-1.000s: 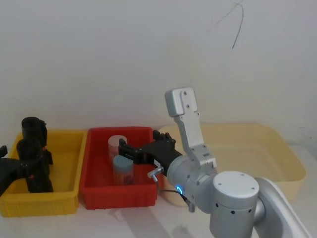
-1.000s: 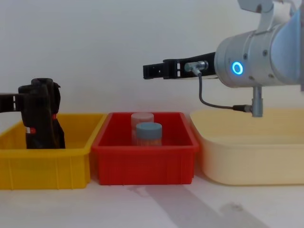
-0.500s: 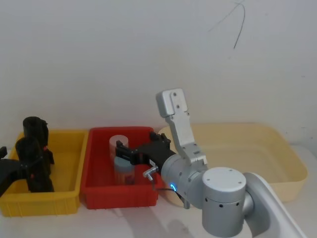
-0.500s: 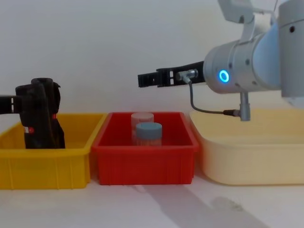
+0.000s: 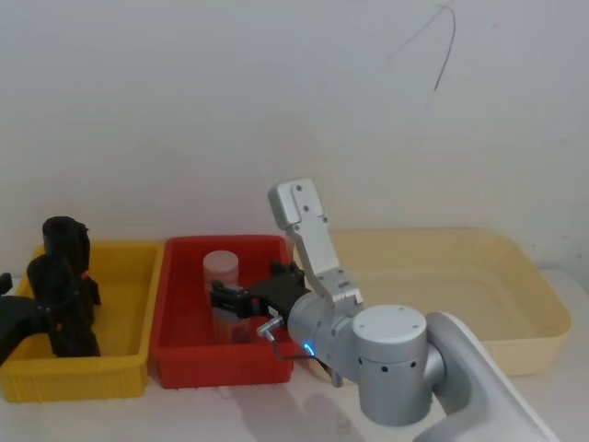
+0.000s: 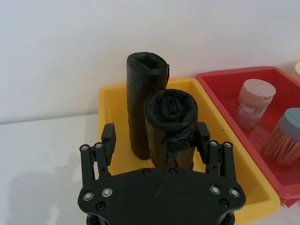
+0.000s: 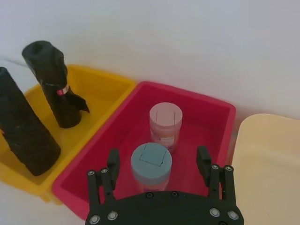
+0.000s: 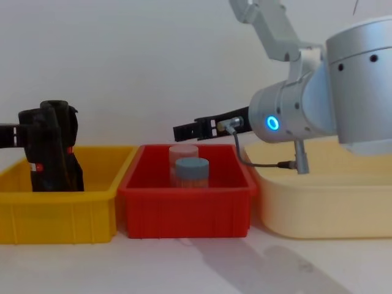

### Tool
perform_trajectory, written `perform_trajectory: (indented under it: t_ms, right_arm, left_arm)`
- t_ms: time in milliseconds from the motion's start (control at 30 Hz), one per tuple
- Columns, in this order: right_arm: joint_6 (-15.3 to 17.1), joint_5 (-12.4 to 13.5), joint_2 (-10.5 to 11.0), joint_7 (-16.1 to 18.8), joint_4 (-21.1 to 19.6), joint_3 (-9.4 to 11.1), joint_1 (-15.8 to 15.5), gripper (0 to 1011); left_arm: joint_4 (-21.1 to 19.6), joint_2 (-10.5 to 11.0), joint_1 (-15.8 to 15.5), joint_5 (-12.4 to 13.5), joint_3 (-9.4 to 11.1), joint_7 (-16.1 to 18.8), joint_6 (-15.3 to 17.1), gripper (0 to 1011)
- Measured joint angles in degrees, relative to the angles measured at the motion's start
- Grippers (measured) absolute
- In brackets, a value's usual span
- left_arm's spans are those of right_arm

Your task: Pick up the garbage bag with the one hand and transfer it to the other hand.

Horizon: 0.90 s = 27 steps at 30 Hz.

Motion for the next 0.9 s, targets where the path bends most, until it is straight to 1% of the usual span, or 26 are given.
perform_trajectory:
  t_ms: [33,167,400,467,767,900]
  right_arm:
    - [0.00,0.00,0.00,0.00,0.00,0.00,0.00,1001]
    - [-0.38,-0.33,-0.55,0.32,2.79,-0.02,1.45,1001]
    - [-0.78,-0.65,-1.14,0.75,5.58,0.03,3.04,1001]
    - [-0.96,-0.86,-1.39,0.98,7.05,0.04,3.85,1001]
    - [-0.90,-1.43,-1.76,1.78,9.95,-0.11,5.55,1001]
    - [-0.13,-1.54,-2.02,2.30,11.10,-0.15,6.22,1001]
  left_arm:
    - [0.00,0.00,0.00,0.00,0.00,0.00,0.00,1001]
    - [0.00,0.00,0.00,0.02,0.00,0.00,0.00,1001]
    - [0.00,0.00,0.00,0.02,0.00,0.00,0.00,1001]
    - [0.00,0.00,0.00,0.02,0.00,-0.01,0.00,1001]
    - [0.00,0.00,0.00,0.01,0.00,-0.01,-0.01,1001]
    - [-0.01,-0.01,0.00,0.01,0.00,-0.01,-0.01,1001]
